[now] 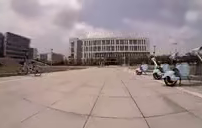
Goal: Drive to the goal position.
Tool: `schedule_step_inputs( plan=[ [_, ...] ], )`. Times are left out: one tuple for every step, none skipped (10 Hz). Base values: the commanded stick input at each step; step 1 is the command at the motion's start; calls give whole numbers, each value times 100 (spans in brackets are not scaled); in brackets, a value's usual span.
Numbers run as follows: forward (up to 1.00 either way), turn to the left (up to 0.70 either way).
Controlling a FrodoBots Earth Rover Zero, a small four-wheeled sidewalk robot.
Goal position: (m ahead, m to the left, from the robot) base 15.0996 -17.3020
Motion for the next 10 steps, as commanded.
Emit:
schedule_step_inputs(
  plan=[
    [50,-2],
    [50,-2],
    [50,-2],
    [50,-2],
    [50,-2],
    [50,-2],
    [50,-2],
    [50,-2],
    [50,-31],
    [50,-52]
  ],
)
